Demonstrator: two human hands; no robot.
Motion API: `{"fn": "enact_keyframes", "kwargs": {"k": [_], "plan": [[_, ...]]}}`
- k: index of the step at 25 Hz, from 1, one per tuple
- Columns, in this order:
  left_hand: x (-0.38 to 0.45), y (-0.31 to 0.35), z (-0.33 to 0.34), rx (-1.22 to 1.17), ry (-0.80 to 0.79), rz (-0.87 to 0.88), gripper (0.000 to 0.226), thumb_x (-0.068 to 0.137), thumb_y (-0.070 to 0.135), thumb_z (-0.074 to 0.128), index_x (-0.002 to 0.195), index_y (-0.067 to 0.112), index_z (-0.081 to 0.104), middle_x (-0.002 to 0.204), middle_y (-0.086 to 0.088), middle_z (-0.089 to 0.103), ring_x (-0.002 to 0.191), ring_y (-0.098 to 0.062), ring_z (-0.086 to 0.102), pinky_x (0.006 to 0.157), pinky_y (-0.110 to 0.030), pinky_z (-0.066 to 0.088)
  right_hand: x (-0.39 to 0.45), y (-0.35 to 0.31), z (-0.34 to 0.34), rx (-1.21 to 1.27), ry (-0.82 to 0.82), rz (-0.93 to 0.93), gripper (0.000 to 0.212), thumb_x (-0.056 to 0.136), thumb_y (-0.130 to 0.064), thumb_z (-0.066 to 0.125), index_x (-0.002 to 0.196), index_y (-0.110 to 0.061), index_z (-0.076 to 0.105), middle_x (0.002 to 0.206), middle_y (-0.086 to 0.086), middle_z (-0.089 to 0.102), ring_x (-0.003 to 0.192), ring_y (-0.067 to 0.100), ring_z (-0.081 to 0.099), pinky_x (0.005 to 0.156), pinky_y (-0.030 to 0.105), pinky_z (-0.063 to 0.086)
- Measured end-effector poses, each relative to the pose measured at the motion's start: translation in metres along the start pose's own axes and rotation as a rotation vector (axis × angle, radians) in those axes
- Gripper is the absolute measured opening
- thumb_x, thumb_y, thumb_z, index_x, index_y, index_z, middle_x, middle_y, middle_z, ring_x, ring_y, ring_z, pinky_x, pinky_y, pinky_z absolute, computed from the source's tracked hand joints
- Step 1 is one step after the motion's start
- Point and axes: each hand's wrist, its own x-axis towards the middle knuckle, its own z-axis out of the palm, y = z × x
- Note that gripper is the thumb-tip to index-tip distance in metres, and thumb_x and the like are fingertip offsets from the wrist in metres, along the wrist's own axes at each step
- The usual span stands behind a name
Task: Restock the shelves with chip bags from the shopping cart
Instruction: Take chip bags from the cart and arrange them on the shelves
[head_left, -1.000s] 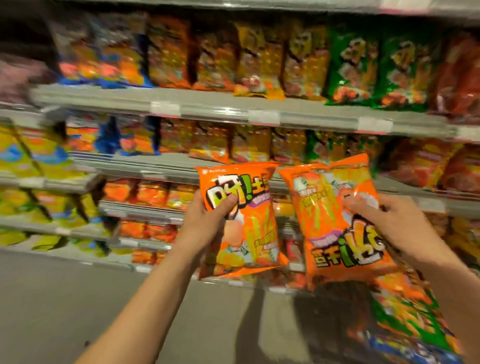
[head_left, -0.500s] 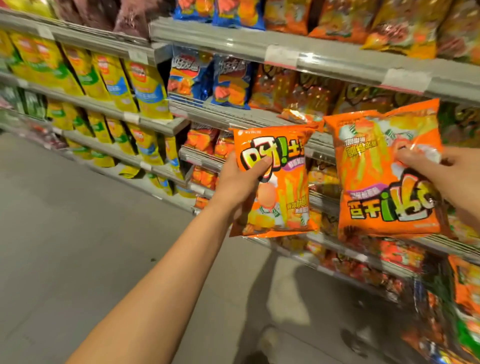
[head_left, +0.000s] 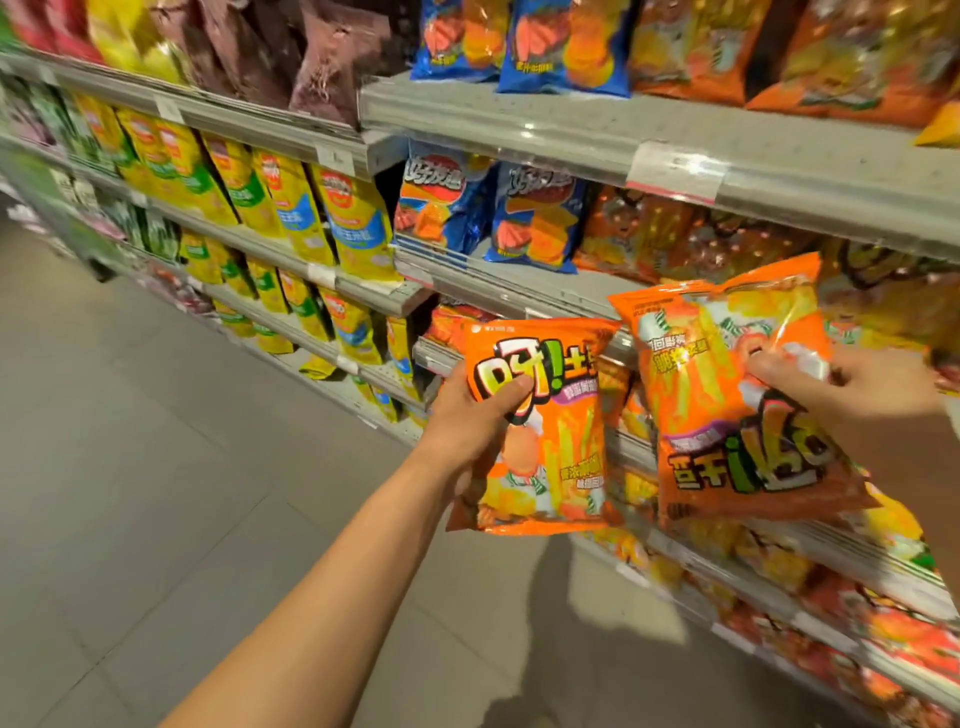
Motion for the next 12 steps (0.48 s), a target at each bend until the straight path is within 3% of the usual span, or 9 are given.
{"fn": "enact_keyframes", "kwargs": {"k": [2, 5, 7, 9, 12], "plan": [[0.018, 0.000, -0.006, -0.023, -0.018, 0.000, 0.033, 0.096, 0.008, 0.066, 0.129, 0.006, 0.060, 0.122, -0.021, 0.071, 0.112, -0.042, 0.067, 0.097, -0.056, 0.055, 0.016, -0.010, 0.007, -0.062, 0.000, -0.055, 0.064, 0.085, -0.058, 0.069, 0.053, -0.014, 0.036, 0.050, 0.000, 0.025, 0.047, 0.011, 0.027, 0.046, 0.023, 0.030], [0.037, 0.002, -0.015, -0.034, -0.013, -0.015, 0.033, 0.097, 0.009, 0.065, 0.129, 0.008, 0.060, 0.118, -0.017, 0.073, 0.094, -0.027, 0.072, 0.079, -0.040, 0.060, 0.035, -0.015, 0.019, -0.025, 0.015, -0.050, 0.062, 0.088, -0.048, 0.073, 0.056, -0.017, 0.030, 0.057, 0.005, 0.023, 0.053, 0.021, 0.025, 0.050, 0.031, 0.024], [0.050, 0.005, -0.021, -0.050, -0.019, -0.041, 0.031, 0.097, 0.012, 0.066, 0.127, 0.009, 0.061, 0.098, -0.008, 0.078, 0.071, -0.017, 0.071, 0.062, -0.031, 0.059, 0.045, -0.014, 0.027, -0.033, 0.027, -0.026, 0.062, 0.088, -0.044, 0.073, 0.054, -0.012, 0.034, 0.052, 0.006, 0.028, 0.053, 0.025, 0.029, 0.049, 0.027, 0.025], [0.063, 0.005, -0.027, -0.047, -0.013, -0.055, 0.029, 0.097, 0.012, 0.066, 0.124, 0.007, 0.061, 0.079, -0.003, 0.073, 0.048, -0.006, 0.060, 0.045, -0.019, 0.047, 0.049, -0.012, 0.037, -0.014, 0.044, -0.041, 0.065, 0.088, -0.041, 0.074, 0.051, -0.005, 0.034, 0.049, 0.012, 0.031, 0.051, 0.024, 0.031, 0.048, 0.026, 0.026], [0.083, 0.003, -0.037, -0.061, -0.039, -0.088, 0.028, 0.096, 0.013, 0.067, 0.123, 0.009, 0.064, 0.102, -0.016, 0.074, 0.071, -0.022, 0.063, 0.060, -0.030, 0.049, 0.050, -0.015, 0.050, 0.031, 0.022, 0.025, 0.070, 0.083, -0.054, 0.073, 0.052, -0.001, 0.038, 0.049, 0.013, 0.034, 0.048, 0.025, 0.033, 0.050, 0.033, 0.025]]}}
